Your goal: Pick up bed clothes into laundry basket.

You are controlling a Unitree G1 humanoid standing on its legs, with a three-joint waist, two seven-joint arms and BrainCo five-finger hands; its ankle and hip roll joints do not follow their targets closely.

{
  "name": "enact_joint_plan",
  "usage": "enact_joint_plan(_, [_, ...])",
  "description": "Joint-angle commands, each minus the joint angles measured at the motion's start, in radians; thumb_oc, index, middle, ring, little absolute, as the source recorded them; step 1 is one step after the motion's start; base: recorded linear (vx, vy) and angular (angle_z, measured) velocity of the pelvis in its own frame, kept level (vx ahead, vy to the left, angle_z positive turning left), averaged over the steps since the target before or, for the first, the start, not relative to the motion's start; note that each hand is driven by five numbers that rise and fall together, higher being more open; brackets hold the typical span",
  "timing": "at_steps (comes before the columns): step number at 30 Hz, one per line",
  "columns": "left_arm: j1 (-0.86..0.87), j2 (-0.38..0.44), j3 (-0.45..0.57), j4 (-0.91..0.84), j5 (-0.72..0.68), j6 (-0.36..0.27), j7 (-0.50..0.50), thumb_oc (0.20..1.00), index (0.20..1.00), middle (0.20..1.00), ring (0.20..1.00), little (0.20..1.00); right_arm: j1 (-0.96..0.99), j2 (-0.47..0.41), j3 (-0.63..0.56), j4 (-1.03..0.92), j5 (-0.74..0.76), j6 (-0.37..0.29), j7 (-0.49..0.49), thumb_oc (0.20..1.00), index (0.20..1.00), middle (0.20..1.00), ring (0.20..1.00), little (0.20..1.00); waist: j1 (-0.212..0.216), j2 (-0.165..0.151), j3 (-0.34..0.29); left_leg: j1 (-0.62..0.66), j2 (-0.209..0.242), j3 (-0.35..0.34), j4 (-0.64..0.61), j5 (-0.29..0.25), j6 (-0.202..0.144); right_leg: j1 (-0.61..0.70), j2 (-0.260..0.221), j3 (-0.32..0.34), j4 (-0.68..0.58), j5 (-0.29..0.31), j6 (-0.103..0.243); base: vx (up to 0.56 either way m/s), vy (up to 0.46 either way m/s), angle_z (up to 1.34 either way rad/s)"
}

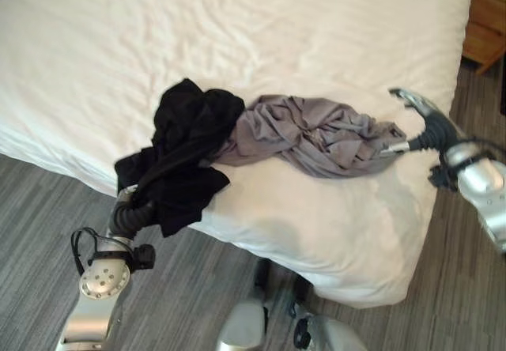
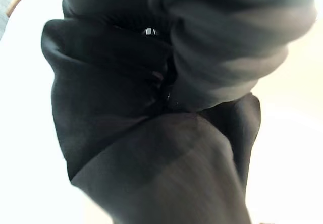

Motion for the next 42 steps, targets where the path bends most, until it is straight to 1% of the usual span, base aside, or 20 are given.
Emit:
enact_joint_plan(1, [-0.056,0.123,0.09,0.028,-0.06,-0.087,0.003,0.2,0.2,0.2,0.2,0.2,-0.151,-0.007,0.241,0.146,-0.294,-0.008,0.018,1.0,1.0,1.0,1.0,1.0,0.046,-0.075,-0.023,0.026,0.005,-0.06,0.004,-0.055,0.0,-0.004,-0.094,-0.05,0.01,-0.002,0.099,-0.01,-0.049,0.61])
enact_joint_plan(2, [-0.045,0.146,0.107,0.019,-0.046,-0.089,0.0,0.2,0.2,0.2,0.2,0.2,-0.264,-0.06,0.375,0.163,-0.419,-0.036,0.031,1.0,1.0,1.0,1.0,1.0,0.063,-0.075,-0.016,0.017,0.001,-0.071,0.004,-0.046,-0.002,-0.007,-0.096,-0.061,0.01,0.001,0.099,-0.04,-0.056,0.7])
enact_joint_plan(4, [-0.039,0.169,0.126,0.016,-0.041,-0.094,0.003,0.2,0.2,0.2,0.2,0.2,-0.343,-0.089,0.479,0.201,-0.496,-0.04,0.053,1.0,1.0,1.0,1.0,1.0,0.082,-0.074,-0.008,0.007,-0.002,-0.087,0.004,-0.04,-0.003,-0.008,-0.095,-0.075,0.01,-0.001,0.1,-0.04,-0.049,0.63])
enact_joint_plan(7, [-0.047,0.199,0.148,0.043,-0.052,-0.099,0.026,0.2,0.2,0.2,0.2,0.2,-0.46,-0.082,0.622,0.301,-0.575,-0.038,0.075,1.0,1.0,1.0,1.0,1.0,0.114,-0.077,0.01,-0.013,-0.006,-0.115,0.004,-0.03,-0.006,-0.014,-0.097,-0.097,0.01,-0.002,0.102,-0.03,-0.045,0.25])
enact_joint_plan(8, [-0.046,0.198,0.15,0.043,-0.052,-0.099,0.026,0.2,0.2,0.2,0.2,0.2,-0.463,-0.081,0.625,0.304,-0.575,-0.039,0.074,1.0,1.0,1.0,1.0,1.0,0.112,-0.076,0.01,-0.013,-0.006,-0.115,0.004,-0.03,-0.007,-0.014,-0.097,-0.098,0.01,-0.002,0.102,-0.03,-0.057,0.38])
enact_joint_plan(9, [-0.052,0.215,0.161,0.049,-0.049,-0.099,0.039,0.2,0.2,0.2,0.2,0.2,-0.506,-0.068,0.674,0.398,-0.61,-0.024,0.075,1.0,1.0,1.0,1.0,1.0,0.135,-0.078,0.029,-0.029,-0.007,-0.13,0.004,-0.021,-0.009,-0.022,-0.095,-0.109,0.01,-0.001,0.101,-0.04,-0.054,0.4])
enact_joint_plan(10, [-0.053,0.22,0.166,0.05,-0.05,-0.102,0.043,0.2,0.2,0.2,0.2,0.2,-0.519,-0.056,0.682,0.452,-0.62,-0.011,0.063,1.0,1.0,1.0,1.0,1.0,0.143,-0.077,0.038,-0.037,-0.009,-0.137,0.004,-0.018,-0.01,-0.027,-0.094,-0.114,0.01,0.0,0.102,-0.08,-0.081,0.25])
enact_joint_plan(11, [-0.057,0.223,0.167,0.041,-0.062,-0.109,0.05,0.2,0.2,0.2,0.2,0.2,-0.535,-0.021,0.694,0.565,-0.644,0.016,0.044,1.0,1.0,1.0,1.0,1.0,0.164,-0.073,0.064,-0.059,-0.008,-0.147,0.005,-0.008,-0.011,-0.04,-0.095,-0.121,0.01,0.004,0.104,-0.07,-0.051,0.2])
enact_joint_plan(13, [-0.072,0.208,0.153,0.025,-0.08,-0.117,0.058,0.2,0.2,0.2,0.2,0.2,-0.552,0.041,0.696,0.691,-0.662,0.048,0.025,1.0,1.0,1.0,1.0,1.0,0.184,-0.065,0.09,-0.087,-0.008,-0.151,0.005,0.003,-0.015,-0.065,-0.093,-0.126,0.01,0.009,0.103,-0.05,-0.015,0.27])
enact_joint_plan(17, [-0.072,0.167,0.148,-0.032,-0.103,-0.13,0.07,0.2,0.2,0.2,0.2,0.2,-0.555,0.121,0.679,0.816,-0.684,0.085,-0.015,1.0,1.0,1.0,1.0,1.0,0.208,-0.046,0.126,-0.137,-0.007,-0.152,0.004,0.019,-0.021,-0.114,-0.092,-0.119,0.01,0.018,0.101,-0.01,0.004,-0.02])
enact_joint_plan(20, [-0.071,0.137,0.151,-0.075,-0.105,-0.135,0.079,0.2,0.2,0.2,0.2,0.2,-0.533,0.182,0.679,0.882,-0.699,0.095,-0.013,1.0,1.0,1.0,1.0,1.0,0.22,-0.036,0.148,-0.179,-0.004,-0.158,0.004,0.024,-0.03,-0.149,-0.091,-0.123,0.01,0.018,0.101,-0.01,-0.001,-0.02])
enact_joint_plan(26, [-0.079,0.096,0.158,-0.123,-0.089,-0.143,0.109,0.2,0.2,0.2,0.2,0.2,-0.462,0.265,0.698,0.847,-0.746,0.095,0.025,1.0,1.0,1.0,1.0,1.0,0.219,-0.033,0.191,-0.228,-0.003,-0.154,0.004,0.034,-0.035,-0.191,-0.089,-0.127,0.01,0.026,0.1,-0.01,-0.002,-0.04])
enact_joint_plan(27, [-0.084,0.09,0.155,-0.127,-0.086,-0.144,0.115,0.2,0.2,0.2,0.2,0.2,-0.456,0.274,0.701,0.851,-0.76,0.095,0.028,0.89,0.89,0.89,0.89,0.89,0.218,-0.035,0.191,-0.225,-0.001,-0.154,0.004,0.025,-0.036,-0.189,-0.086,-0.124,0.01,0.02,0.1,0.04,-0.01,-0.03])
enact_joint_plan(28, [-0.089,0.084,0.152,-0.128,-0.084,-0.147,0.119,0.2,0.2,0.2,0.2,0.2,-0.451,0.279,0.709,0.853,-0.775,0.091,0.035,0.2,0.2,0.2,0.2,0.2,0.215,-0.037,0.192,-0.224,0.0,-0.152,0.004,0.023,-0.036,-0.19,-0.086,-0.122,0.01,0.019,0.099,0.05,-0.004,0.01])
enact_joint_plan(31, [-0.11,0.074,0.138,-0.129,-0.074,-0.15,0.135,0.2,0.2,0.2,0.2,0.2,-0.449,0.264,0.713,0.816,-0.786,0.092,0.032,0.2,0.2,0.2,0.2,0.2,0.2,-0.048,0.19,-0.216,-0.001,-0.147,0.004,0.017,-0.033,-0.188,-0.086,-0.114,0.01,0.017,0.099,0.01,0.02,0.01])
enact_joint_plan(33, [-0.127,0.066,0.126,-0.131,-0.063,-0.156,0.148,0.2,0.2,0.2,0.2,0.2,-0.444,0.214,0.708,0.754,-0.797,0.083,0.011,0.2,0.2,0.2,0.2,0.2,0.178,-0.063,0.186,-0.211,-0.001,-0.141,0.004,0.018,-0.03,-0.188,-0.087,-0.102,0.01,0.022,0.099,0.0,0.043,-0.05])
enact_joint_plan(37, [-0.14,0.057,0.11,-0.133,-0.053,-0.156,0.157,0.2,0.2,0.2,0.2,0.2,-0.428,0.159,0.678,0.7,-0.801,0.089,-0.009,0.2,0.2,0.2,0.2,0.2,0.164,-0.07,0.186,-0.206,-0.001,-0.136,0.004,0.014,-0.029,-0.187,-0.087,-0.097,0.01,0.021,0.1,0.0,0.017,-0.05])
enact_joint_plan(39, [-0.142,0.048,0.102,-0.129,-0.047,-0.155,0.164,0.2,0.2,0.2,0.2,0.2,-0.411,0.108,0.623,0.676,-0.772,0.102,-0.05,0.2,0.2,0.2,0.2,0.2,0.145,-0.077,0.18,-0.199,0.0,-0.131,0.004,0.004,-0.03,-0.184,-0.087,-0.094,0.01,0.018,0.102,0.0,0.0,0.0])
enact_joint_plan(41, [-0.14,0.038,0.104,-0.127,-0.043,-0.156,0.171,0.2,0.2,0.2,0.2,0.2,-0.379,0.071,0.519,0.624,-0.68,0.121,-0.091,0.2,0.2,0.2,0.2,0.2,0.132,-0.08,0.177,-0.198,-0.002,-0.126,0.004,0.011,-0.028,-0.186,-0.09,-0.093,0.01,0.025,0.102,-0.01,0.034,0.03])
enact_joint_plan(42, [-0.139,0.025,0.107,-0.125,-0.042,-0.157,0.176,0.2,0.2,0.2,0.2,0.2,-0.361,0.065,0.449,0.6,-0.59,0.128,-0.123,0.2,0.2,0.2,0.2,0.2,0.122,-0.08,0.172,-0.192,0.0,-0.123,0.004,0.003,-0.028,-0.183,-0.089,-0.09,0.01,0.021,0.103,-0.02,0.04,-0.03])
